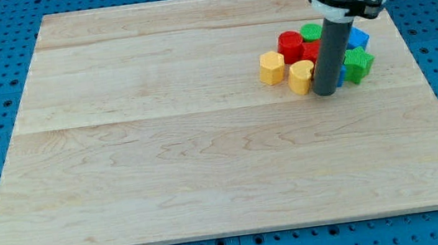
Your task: Slide the yellow hexagon towards the bottom right of the board
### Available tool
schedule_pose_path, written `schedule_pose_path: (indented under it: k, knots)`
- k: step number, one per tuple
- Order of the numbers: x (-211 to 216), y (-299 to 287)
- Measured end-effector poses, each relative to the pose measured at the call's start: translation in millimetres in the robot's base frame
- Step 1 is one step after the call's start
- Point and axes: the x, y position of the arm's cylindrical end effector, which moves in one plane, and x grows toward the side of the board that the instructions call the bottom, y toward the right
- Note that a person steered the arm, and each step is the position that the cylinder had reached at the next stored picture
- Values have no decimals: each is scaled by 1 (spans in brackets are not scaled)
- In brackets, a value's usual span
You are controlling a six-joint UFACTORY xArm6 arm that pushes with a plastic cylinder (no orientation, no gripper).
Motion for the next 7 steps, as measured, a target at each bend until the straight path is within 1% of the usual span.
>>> schedule_pose_path:
  k: [1,2,3,4,5,6,7]
  knots:
    - [-29,-46]
    - [-38,-105]
    - [-57,-121]
    - [-81,-173]
    - [-126,-159]
    - [-122,-143]
    - [-97,-137]
